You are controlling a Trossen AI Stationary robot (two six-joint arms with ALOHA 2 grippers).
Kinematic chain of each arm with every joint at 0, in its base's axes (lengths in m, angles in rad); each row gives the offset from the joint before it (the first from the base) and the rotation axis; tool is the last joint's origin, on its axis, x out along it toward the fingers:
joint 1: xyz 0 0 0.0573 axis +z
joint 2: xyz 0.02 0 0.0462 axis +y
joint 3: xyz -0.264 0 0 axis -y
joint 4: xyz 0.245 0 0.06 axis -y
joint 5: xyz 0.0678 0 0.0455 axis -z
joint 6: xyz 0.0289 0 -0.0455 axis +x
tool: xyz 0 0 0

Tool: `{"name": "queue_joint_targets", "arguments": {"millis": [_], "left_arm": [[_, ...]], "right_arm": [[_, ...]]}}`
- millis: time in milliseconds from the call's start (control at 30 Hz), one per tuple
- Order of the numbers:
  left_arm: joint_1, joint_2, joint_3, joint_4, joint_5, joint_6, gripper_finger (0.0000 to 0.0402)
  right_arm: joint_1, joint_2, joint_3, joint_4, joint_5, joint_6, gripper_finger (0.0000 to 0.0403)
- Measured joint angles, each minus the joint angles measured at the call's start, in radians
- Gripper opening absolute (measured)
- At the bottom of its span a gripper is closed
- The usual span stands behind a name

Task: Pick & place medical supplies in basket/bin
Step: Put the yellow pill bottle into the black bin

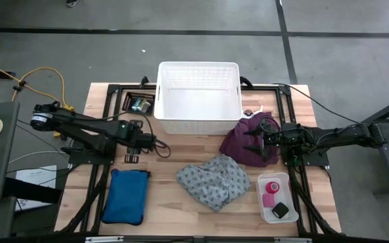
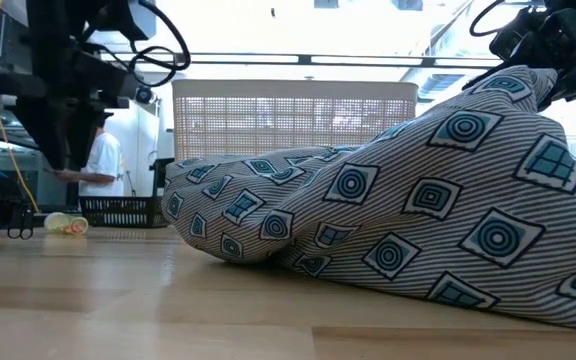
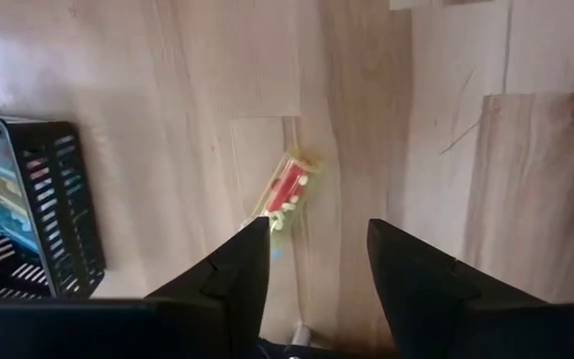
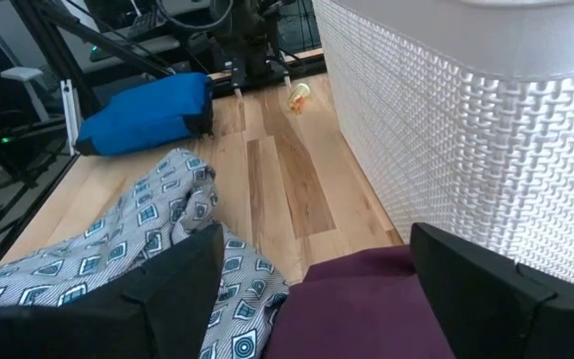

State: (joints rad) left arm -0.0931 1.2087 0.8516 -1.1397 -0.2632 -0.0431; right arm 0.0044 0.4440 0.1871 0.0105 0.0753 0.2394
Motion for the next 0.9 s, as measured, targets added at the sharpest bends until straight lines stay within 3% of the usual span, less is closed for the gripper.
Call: {"name": "queue_joint_targets", "arguments": {"millis": [333,900], "left_arm": [[0.033,0.084,-0.024,0.031,-0.001,0.143,0.0213],[0.06,0.315,-0.024,0.054,-0.108,0.256,0.0217]], "right_arm": [[0.0,0.0,0.0,0.0,0.0,0.0,0.0309],[0.0,0.0,0.0,0.0,0.0,0.0,0.0309]]}}
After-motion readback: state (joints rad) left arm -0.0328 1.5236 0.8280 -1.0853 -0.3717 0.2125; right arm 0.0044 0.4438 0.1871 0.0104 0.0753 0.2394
